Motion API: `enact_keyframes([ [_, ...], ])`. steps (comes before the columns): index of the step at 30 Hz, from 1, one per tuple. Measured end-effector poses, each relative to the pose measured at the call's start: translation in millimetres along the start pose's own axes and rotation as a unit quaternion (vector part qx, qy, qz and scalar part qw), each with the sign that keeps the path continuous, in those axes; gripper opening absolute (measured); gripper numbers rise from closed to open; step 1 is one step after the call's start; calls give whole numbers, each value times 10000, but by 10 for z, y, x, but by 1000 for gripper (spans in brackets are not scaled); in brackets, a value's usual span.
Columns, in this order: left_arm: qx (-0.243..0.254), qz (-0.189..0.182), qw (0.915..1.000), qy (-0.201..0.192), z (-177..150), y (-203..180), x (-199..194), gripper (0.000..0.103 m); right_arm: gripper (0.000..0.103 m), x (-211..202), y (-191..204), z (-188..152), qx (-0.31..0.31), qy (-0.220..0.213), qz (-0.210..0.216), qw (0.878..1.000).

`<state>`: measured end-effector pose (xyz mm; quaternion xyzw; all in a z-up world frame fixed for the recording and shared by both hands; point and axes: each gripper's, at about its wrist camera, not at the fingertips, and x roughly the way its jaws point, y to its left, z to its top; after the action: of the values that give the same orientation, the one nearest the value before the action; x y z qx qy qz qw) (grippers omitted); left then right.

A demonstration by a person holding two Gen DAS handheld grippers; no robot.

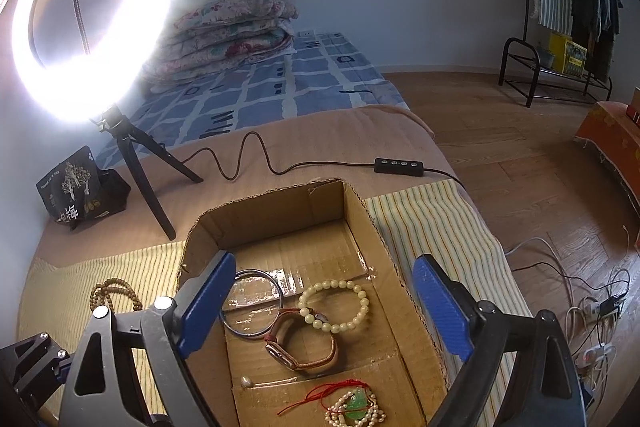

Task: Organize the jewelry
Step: 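Open the right gripper dropping the bracelet in the box while the left gripper releases the earring, then move the left gripper to the brown bead mala while the right gripper approaches the second pearl earring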

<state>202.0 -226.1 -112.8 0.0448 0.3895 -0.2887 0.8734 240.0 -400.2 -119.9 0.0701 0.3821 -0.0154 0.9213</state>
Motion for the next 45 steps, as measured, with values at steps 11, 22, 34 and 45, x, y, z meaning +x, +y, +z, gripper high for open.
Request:
enact_keyframes([
  [11, -80, 34, 9999, -95, -55, 167, -242, 56, 95, -326, 69, -56, -16, -146, -71, 9999],
  [22, -288, 449, 9983, -250, -219, 718, -586, 57, 96, -708, 356, -239, -311, -301, -2, 9991],
  [34, -724, 1268, 9893, 42, -548, 1658, -658, 57, 96, -843, 1074, -689, -902, -190, 733, 9930],
  [45, -1720, 1288, 9757, 426, -692, 2292, -436, 57, 94, -520, 1714, -1230, -1794, 559, 1122, 9758],
])
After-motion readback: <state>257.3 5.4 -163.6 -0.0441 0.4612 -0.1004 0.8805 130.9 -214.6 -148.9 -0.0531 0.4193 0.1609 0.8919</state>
